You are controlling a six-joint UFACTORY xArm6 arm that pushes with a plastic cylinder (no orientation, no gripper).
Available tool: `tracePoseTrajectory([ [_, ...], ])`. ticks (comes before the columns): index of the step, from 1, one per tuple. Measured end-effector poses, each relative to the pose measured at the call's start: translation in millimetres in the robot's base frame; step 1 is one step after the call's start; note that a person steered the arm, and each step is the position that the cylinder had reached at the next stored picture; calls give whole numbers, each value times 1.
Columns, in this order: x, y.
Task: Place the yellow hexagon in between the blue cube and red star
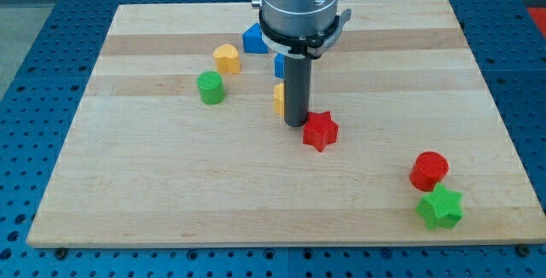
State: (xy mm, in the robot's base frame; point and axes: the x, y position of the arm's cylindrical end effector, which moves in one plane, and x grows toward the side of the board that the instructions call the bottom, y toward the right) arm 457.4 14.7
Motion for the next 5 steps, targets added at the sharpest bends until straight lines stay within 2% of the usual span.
tracePoseTrajectory([
  [1,-3,0],
  [3,35,-22],
  [4,12,-39],
  [5,-33,-49],
])
